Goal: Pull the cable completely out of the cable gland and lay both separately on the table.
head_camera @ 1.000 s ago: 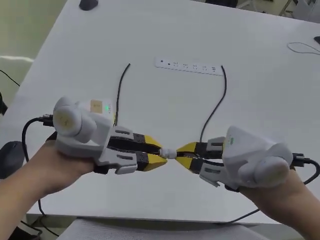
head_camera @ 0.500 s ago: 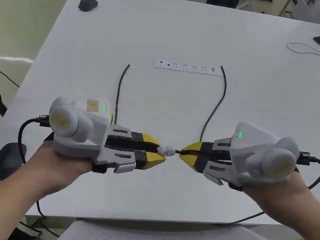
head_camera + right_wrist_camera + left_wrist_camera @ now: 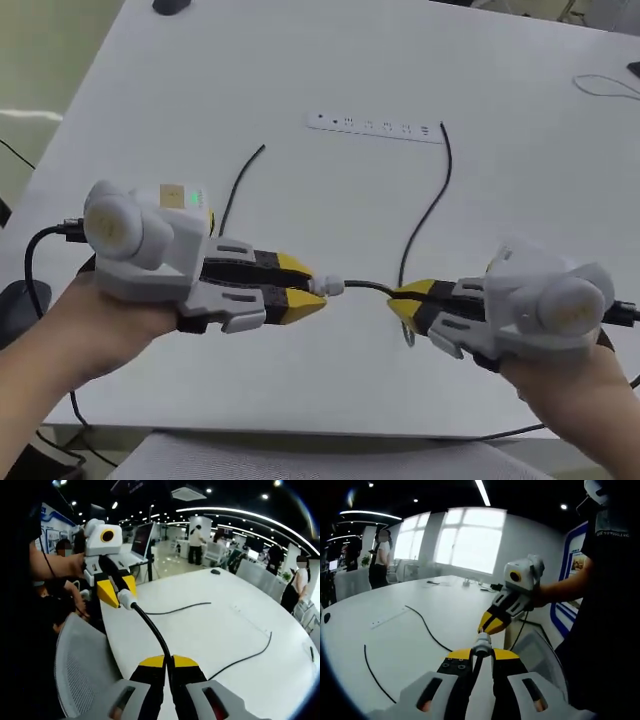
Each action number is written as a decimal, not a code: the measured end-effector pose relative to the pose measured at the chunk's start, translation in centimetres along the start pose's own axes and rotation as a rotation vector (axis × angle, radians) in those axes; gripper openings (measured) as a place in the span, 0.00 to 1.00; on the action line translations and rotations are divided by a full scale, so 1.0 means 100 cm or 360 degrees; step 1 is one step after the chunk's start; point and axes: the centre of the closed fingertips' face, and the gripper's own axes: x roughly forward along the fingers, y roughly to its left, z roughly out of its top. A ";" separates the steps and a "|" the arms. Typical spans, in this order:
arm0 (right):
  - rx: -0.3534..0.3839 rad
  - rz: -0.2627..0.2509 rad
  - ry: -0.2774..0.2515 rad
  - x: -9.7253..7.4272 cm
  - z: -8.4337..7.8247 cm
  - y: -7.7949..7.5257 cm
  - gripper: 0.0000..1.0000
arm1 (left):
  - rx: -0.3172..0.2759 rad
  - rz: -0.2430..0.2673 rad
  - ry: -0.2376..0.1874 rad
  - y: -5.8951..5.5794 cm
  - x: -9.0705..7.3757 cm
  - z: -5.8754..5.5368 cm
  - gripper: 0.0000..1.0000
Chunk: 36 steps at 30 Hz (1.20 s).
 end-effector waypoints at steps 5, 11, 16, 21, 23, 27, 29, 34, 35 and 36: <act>0.0084 -0.0050 0.0034 0.001 -0.016 -0.008 0.00 | -0.0005 -0.0003 0.0004 -0.002 0.002 0.000 0.14; 0.0241 -0.0126 0.0064 0.000 -0.034 -0.021 0.00 | -0.0009 -0.0007 0.0003 -0.004 0.004 0.000 0.14; 0.0359 -0.0173 0.0107 0.000 -0.047 -0.030 0.00 | -0.0022 -0.0006 -0.0002 -0.004 0.004 0.001 0.14; 0.0366 -0.0170 0.0119 0.001 -0.049 -0.028 0.00 | -0.0018 -0.0007 0.0015 -0.006 0.004 -0.001 0.14; 0.0341 -0.0164 0.0104 0.000 -0.048 -0.027 0.00 | -0.0018 -0.0002 0.0012 -0.005 0.003 -0.001 0.14; 0.0327 -0.0151 0.0084 -0.003 -0.047 -0.026 0.00 | -0.0017 0.0006 0.0019 -0.004 0.002 -0.001 0.14; 0.0320 -0.0153 0.0079 -0.005 -0.046 -0.026 0.00 | -0.0016 0.0008 0.0029 -0.004 0.002 -0.003 0.14; 0.0256 -0.0120 0.0038 -0.009 -0.038 -0.020 0.00 | -0.0027 0.0011 0.0045 -0.003 0.001 -0.005 0.14; 0.0241 -0.0112 0.0041 -0.009 -0.037 -0.018 0.00 | -0.0025 0.0012 0.0054 -0.003 0.001 -0.006 0.14; 0.0199 -0.0109 0.0059 -0.009 -0.036 -0.017 0.00 | -0.0020 0.0013 0.0063 -0.003 0.001 -0.007 0.14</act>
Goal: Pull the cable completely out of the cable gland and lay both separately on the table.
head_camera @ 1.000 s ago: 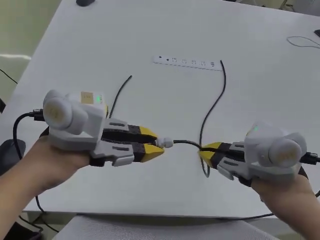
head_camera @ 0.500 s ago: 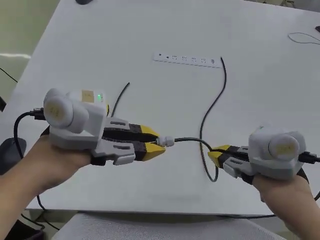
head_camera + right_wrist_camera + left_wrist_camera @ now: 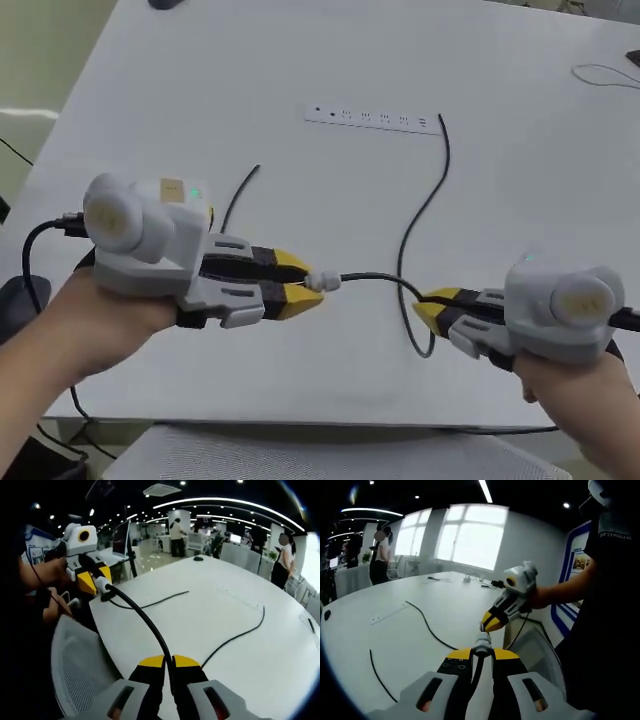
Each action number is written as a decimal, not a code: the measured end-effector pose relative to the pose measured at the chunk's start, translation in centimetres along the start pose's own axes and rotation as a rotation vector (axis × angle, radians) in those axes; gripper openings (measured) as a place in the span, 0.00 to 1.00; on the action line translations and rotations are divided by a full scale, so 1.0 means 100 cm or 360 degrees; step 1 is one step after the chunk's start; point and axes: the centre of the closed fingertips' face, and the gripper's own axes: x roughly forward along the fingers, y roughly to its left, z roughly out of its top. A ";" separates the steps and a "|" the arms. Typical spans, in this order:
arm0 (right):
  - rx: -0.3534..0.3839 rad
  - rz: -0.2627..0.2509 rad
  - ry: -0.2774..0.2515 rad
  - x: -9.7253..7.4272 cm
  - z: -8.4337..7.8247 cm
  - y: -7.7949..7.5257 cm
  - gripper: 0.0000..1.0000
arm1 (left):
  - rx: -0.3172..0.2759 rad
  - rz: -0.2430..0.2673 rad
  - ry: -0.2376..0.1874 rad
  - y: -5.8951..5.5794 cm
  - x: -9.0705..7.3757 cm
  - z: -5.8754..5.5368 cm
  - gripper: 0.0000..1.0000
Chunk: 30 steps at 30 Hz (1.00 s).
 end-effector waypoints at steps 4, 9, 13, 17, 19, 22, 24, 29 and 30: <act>-0.0107 0.0031 0.0048 -0.002 0.006 0.009 0.05 | -0.0010 0.0003 0.0013 0.001 0.000 -0.004 0.14; -0.0252 0.0101 -0.0010 -0.013 0.042 0.029 0.17 | -0.0019 -0.0002 0.0027 0.000 -0.001 -0.005 0.14; -0.0547 0.0206 0.0047 -0.012 0.060 0.058 0.16 | -0.0017 -0.0010 0.0040 -0.001 -0.001 -0.007 0.14; -0.0806 0.0189 0.0110 0.001 0.066 0.075 0.14 | -0.0013 -0.0015 0.0053 -0.002 0.001 -0.009 0.14; -0.0812 0.0182 0.0116 0.005 0.068 0.080 0.12 | -0.0012 -0.0015 0.0056 -0.002 0.001 -0.009 0.14; -0.0812 0.0173 0.0117 0.008 0.071 0.081 0.07 | -0.0013 -0.0015 0.0061 -0.003 0.002 -0.009 0.14; -0.0804 0.0165 0.0122 0.009 0.071 0.080 0.05 | -0.0012 -0.0015 0.0064 -0.003 0.002 -0.009 0.14; -0.0798 0.0174 0.0119 0.013 0.067 0.082 0.02 | -0.0007 -0.0012 0.0071 -0.001 0.002 -0.010 0.14; -0.0800 0.0175 0.0127 0.014 0.065 0.082 0.02 | -0.0005 -0.0011 0.0070 -0.001 0.002 -0.010 0.14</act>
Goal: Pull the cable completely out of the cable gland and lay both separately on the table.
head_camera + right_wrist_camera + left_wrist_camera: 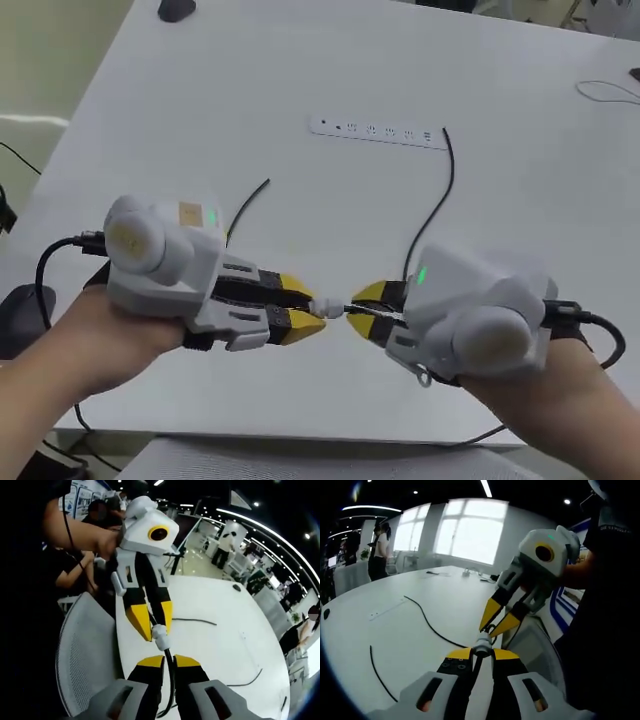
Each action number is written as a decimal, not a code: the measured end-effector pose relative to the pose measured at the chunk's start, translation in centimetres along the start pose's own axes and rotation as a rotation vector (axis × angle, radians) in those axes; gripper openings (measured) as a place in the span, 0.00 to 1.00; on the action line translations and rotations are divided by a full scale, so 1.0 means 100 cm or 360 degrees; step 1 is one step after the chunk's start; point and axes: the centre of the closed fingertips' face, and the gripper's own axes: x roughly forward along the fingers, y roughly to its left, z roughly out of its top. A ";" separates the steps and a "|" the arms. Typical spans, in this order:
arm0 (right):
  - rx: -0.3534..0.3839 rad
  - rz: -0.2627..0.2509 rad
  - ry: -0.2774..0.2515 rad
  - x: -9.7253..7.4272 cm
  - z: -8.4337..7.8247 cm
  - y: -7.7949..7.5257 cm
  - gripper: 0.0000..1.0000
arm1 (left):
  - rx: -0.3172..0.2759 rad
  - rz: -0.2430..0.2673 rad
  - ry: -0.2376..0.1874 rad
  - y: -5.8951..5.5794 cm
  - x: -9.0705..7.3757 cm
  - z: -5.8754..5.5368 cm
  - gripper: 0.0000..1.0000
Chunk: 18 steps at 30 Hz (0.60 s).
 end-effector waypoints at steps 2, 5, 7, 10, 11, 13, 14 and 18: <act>-0.0003 -0.0011 -0.0001 0.000 -0.001 -0.001 0.01 | 0.0010 -0.0001 0.0013 -0.001 0.001 -0.001 0.14; 0.0063 -0.0033 -0.0045 0.000 -0.002 -0.002 0.01 | 0.0015 0.0006 0.0014 0.000 0.001 -0.001 0.14; 0.0105 -0.0023 -0.0063 0.000 -0.003 -0.002 0.00 | 0.0000 0.0001 0.0008 -0.001 0.001 0.000 0.14; 0.0145 -0.0038 -0.0084 -0.002 -0.004 -0.003 0.00 | 0.0014 0.0002 0.0000 -0.002 0.001 0.001 0.14; 0.0165 -0.0038 -0.0088 -0.002 -0.005 -0.004 0.00 | 0.0013 0.0001 -0.0002 -0.002 0.001 0.001 0.14; 0.0247 -0.0030 -0.0110 -0.002 -0.006 -0.004 0.00 | 0.0021 0.0004 -0.0006 -0.002 0.001 0.001 0.14; 0.0267 -0.0037 -0.0111 -0.002 -0.009 -0.006 0.00 | 0.0027 0.0006 -0.0003 -0.002 0.001 0.001 0.14; 0.0354 -0.0044 -0.0127 -0.004 -0.015 -0.010 0.00 | 0.0023 0.0014 -0.0008 0.000 0.000 0.002 0.14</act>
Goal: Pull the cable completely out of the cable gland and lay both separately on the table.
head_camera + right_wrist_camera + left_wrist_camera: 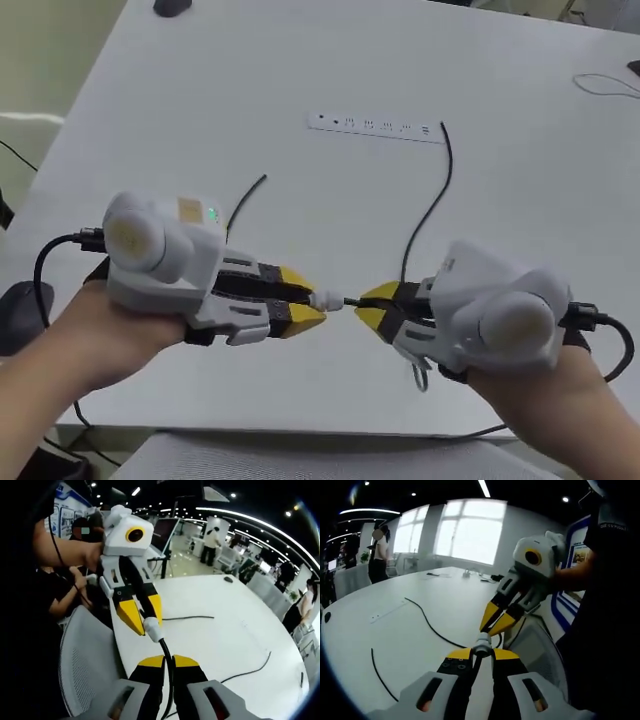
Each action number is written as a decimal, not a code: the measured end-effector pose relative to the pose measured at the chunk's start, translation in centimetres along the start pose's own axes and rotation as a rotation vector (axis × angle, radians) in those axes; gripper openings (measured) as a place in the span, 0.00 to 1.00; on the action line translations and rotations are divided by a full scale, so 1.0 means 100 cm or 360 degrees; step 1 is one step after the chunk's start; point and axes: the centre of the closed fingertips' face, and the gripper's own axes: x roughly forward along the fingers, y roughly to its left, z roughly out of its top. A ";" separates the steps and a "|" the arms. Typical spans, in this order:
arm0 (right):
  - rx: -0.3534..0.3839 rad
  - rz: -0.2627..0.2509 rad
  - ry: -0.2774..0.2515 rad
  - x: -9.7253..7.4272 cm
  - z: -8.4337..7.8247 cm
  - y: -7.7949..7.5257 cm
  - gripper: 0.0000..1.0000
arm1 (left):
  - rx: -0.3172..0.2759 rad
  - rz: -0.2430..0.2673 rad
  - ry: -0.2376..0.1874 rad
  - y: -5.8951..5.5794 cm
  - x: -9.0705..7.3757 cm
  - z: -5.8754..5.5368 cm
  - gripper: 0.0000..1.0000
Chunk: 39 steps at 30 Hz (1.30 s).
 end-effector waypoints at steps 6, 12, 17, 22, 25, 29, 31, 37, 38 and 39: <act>0.0067 -0.0042 -0.0005 -0.004 -0.007 -0.009 0.00 | 0.0000 0.0006 -0.0013 0.001 0.000 0.003 0.14; 0.0172 -0.0103 -0.0007 -0.008 -0.020 -0.020 0.00 | -0.0006 0.0008 -0.0025 0.002 0.001 0.004 0.14; 0.0359 -0.0145 -0.0025 -0.011 -0.032 -0.030 0.00 | -0.0015 0.0005 -0.0038 0.002 0.001 0.006 0.14; 0.0493 -0.0197 -0.0042 -0.014 -0.045 -0.039 0.00 | -0.0018 0.0002 -0.0045 0.001 0.002 0.008 0.14; 0.0581 -0.0228 -0.0049 -0.016 -0.053 -0.045 0.00 | -0.0009 0.0002 -0.0036 0.000 0.003 0.007 0.14; 0.0684 -0.0268 -0.0039 -0.018 -0.067 -0.053 0.00 | -0.0017 0.0001 -0.0034 0.000 0.003 0.007 0.14; 0.0753 -0.0294 -0.0033 -0.019 -0.075 -0.056 0.00 | -0.0018 0.0001 -0.0031 0.000 0.003 0.006 0.14; 0.0916 -0.0364 0.0011 -0.020 -0.098 -0.062 0.00 | -0.0025 -0.0009 -0.0023 -0.003 0.007 0.003 0.14; 0.0943 -0.0375 0.0011 -0.021 -0.101 -0.063 0.00 | -0.0034 -0.0010 -0.0024 -0.003 0.007 0.003 0.14; 0.0962 -0.0382 0.0008 -0.022 -0.102 -0.064 0.00 | -0.0029 -0.0009 -0.0026 -0.003 0.008 0.003 0.14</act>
